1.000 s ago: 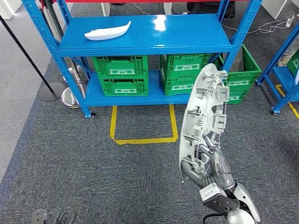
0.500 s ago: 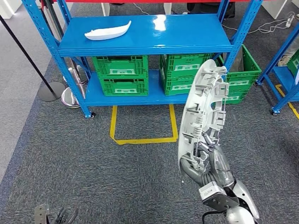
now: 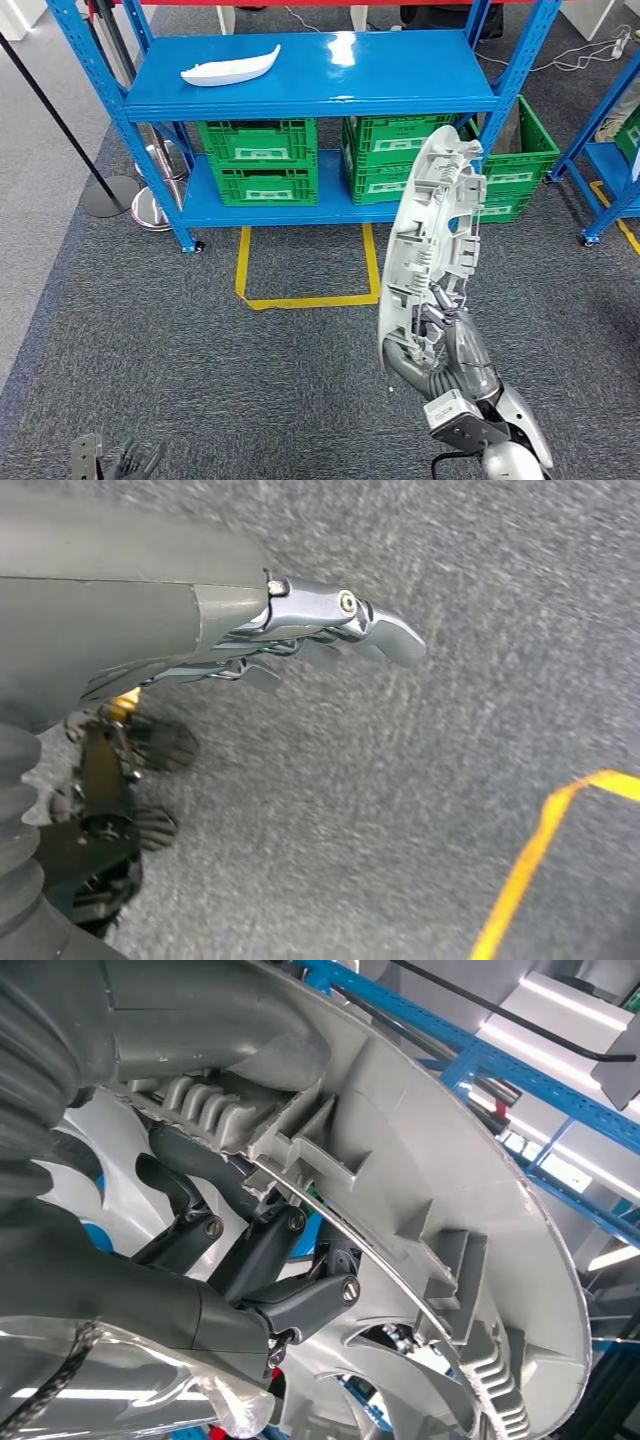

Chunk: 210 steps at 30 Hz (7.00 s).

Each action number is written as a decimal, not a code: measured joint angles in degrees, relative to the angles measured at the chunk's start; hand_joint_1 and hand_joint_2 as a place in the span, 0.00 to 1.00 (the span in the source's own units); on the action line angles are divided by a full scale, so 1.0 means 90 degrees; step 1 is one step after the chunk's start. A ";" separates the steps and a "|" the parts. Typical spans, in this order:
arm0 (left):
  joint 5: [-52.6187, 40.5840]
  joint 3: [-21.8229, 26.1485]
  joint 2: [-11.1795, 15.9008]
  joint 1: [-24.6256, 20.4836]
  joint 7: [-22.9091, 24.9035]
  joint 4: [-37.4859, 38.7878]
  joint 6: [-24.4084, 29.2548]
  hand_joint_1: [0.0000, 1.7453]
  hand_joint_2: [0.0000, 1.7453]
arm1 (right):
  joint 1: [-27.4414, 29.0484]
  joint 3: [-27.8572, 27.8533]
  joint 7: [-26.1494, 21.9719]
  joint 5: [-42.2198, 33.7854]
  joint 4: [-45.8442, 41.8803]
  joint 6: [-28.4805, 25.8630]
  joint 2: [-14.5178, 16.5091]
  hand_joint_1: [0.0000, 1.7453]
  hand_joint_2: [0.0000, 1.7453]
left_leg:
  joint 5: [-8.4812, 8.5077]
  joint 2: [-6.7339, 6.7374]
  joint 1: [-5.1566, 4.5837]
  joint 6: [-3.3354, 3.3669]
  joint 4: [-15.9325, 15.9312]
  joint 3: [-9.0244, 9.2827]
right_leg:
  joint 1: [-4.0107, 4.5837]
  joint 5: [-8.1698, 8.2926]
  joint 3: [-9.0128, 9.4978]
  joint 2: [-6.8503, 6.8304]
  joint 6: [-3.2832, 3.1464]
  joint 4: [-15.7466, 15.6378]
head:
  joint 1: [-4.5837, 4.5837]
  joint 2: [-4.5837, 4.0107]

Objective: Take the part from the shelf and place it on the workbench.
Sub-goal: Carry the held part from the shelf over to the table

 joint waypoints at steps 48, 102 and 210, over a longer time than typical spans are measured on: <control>-0.0059 -0.1111 0.0367 -0.0089 0.0923 -0.0467 -0.0272 0.00 1.00 | 0.0013 -0.0232 -0.0358 -0.0325 0.0013 0.0431 -0.0183 1.00 1.00 | 0.0005 -0.0006 -0.0001 0.0006 0.0003 -0.0009 | 0.0000 0.0004 -0.0007 -0.0009 -0.0001 0.0000 | -0.0002 0.0000; 0.0973 -0.2106 -0.0143 0.0627 -0.0539 -0.1952 -0.0941 0.00 1.00 | 0.0852 -0.0311 -0.0164 -0.0050 -0.0609 -0.0124 -0.0201 1.00 1.00 | 0.0009 -0.0002 0.0000 0.0010 0.0003 -0.0013 | 0.0001 0.0010 -0.0012 -0.0003 -0.0001 0.0000 | 0.0000 0.0000; 0.1341 -0.1995 -0.0234 0.0711 0.0034 0.0074 -0.0149 0.00 1.00 | 0.1709 -0.0436 -0.0166 0.0120 -0.0691 -0.0950 -0.0358 1.00 1.00 | 0.0220 0.0107 -0.0018 0.0194 -0.0195 -0.0044 | -0.0037 -0.0579 -0.0476 0.0001 0.0224 0.1710 | -0.0019 0.0000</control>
